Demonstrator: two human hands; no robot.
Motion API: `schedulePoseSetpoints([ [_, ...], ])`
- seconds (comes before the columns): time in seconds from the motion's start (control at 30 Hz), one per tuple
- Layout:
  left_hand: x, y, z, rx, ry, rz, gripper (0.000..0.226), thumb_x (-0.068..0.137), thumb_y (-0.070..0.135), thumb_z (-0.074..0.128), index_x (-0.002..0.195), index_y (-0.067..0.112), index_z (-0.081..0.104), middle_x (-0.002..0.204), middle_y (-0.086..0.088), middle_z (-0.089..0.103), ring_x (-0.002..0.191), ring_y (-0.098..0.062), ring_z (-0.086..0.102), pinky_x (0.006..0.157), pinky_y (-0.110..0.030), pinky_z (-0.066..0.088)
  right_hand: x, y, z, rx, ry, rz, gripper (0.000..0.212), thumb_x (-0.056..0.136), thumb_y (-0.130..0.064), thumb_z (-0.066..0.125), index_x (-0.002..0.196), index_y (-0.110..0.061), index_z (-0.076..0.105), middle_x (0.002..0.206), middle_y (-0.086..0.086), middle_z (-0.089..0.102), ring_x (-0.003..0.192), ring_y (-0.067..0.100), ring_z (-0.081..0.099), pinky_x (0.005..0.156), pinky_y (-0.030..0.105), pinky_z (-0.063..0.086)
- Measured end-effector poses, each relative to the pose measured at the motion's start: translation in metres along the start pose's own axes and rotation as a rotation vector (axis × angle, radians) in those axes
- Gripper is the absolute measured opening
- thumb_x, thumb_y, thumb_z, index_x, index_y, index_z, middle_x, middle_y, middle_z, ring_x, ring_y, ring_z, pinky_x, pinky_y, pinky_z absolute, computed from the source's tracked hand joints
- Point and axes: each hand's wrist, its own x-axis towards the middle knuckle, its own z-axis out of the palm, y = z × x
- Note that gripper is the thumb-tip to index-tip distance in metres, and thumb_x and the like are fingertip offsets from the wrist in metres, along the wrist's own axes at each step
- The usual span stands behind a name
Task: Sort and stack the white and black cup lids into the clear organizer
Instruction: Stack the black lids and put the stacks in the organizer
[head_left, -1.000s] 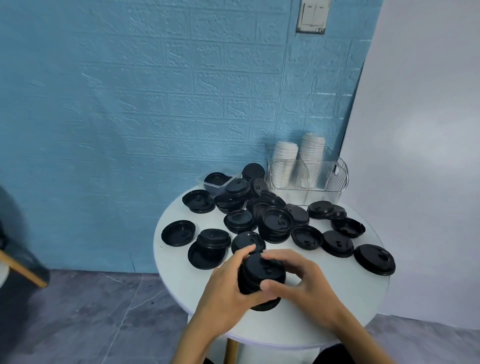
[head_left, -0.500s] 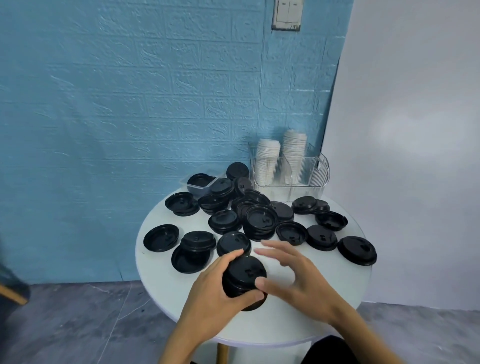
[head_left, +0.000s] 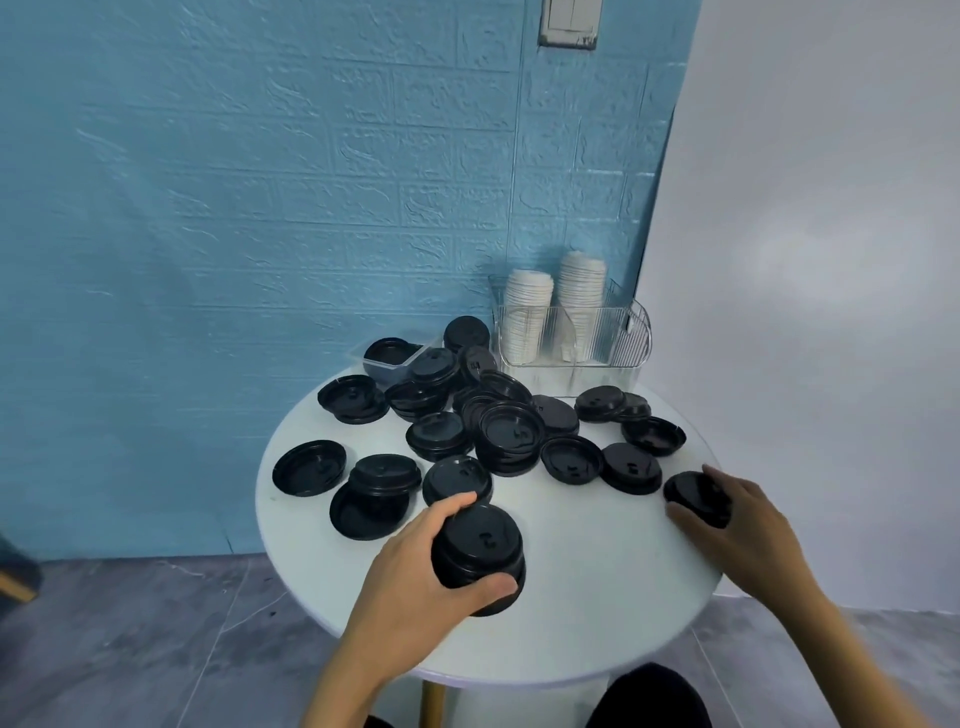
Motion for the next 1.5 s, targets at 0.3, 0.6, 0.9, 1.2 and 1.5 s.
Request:
schedulePoseSetpoints([
  [0.3, 0.000, -0.003, 0.000, 0.001, 0.004, 0.001, 0.090, 0.054, 0.071, 0.086, 0.132, 0.068, 0.042, 0.120, 0.044, 0.057, 0.114, 0.013, 0.056, 0.097, -0.017, 0.048, -0.073, -0.096, 0.006, 0.481, -0.072, -0.452, 0.062, 0.072, -0.062, 0.081, 0.126, -0.040, 0.060, 0.117, -0.022, 0.067, 0.111, -0.001, 0.062, 0.090, 0.008, 0.043],
  [0.6, 0.001, -0.003, -0.004, -0.011, 0.014, 0.009, 0.082, 0.063, 0.052, 0.081, 0.137, 0.060, 0.045, 0.115, 0.035, 0.067, 0.108, 0.007, 0.065, 0.093, -0.028, 0.058, -0.085, -0.158, 0.059, 0.449, -0.388, -0.585, 0.061, 0.075, -0.052, 0.080, 0.131, -0.035, 0.062, 0.130, -0.025, 0.054, 0.122, -0.001, 0.054, 0.101, 0.023, 0.047],
  [0.9, 0.000, -0.001, 0.001, 0.059, 0.059, 0.083, 0.085, 0.066, 0.058, 0.076, 0.142, 0.061, 0.038, 0.137, 0.041, 0.048, 0.124, 0.011, 0.052, 0.101, -0.024, 0.051, -0.081, -0.143, 0.070, 0.537, -0.508, -0.529, 0.066, 0.081, -0.054, 0.074, 0.141, -0.034, 0.057, 0.144, -0.031, 0.045, 0.134, -0.007, 0.044, 0.111, 0.023, 0.041],
  [1.2, 0.000, 0.000, 0.000, 0.038, 0.045, 0.076, 0.089, 0.061, 0.072, 0.080, 0.141, 0.060, 0.044, 0.129, 0.045, 0.053, 0.123, 0.015, 0.052, 0.107, -0.022, 0.046, -0.030, -0.154, 0.049, 0.546, -0.189, -0.557, 0.034, 0.080, -0.065, 0.069, 0.103, -0.041, 0.072, 0.115, -0.021, 0.065, 0.113, 0.001, 0.060, 0.092, 0.024, 0.044],
  [1.5, 0.003, -0.006, 0.000, 0.002, 0.023, 0.057, 0.089, 0.060, 0.070, 0.084, 0.139, 0.064, 0.044, 0.129, 0.043, 0.055, 0.122, 0.014, 0.054, 0.106, -0.022, 0.047, 0.044, -0.174, 0.076, -0.078, -0.256, -0.474, 0.097, 0.077, -0.078, 0.062, 0.157, -0.041, 0.021, 0.155, -0.005, 0.032, 0.145, 0.024, 0.025, 0.119, 0.048, 0.016],
])
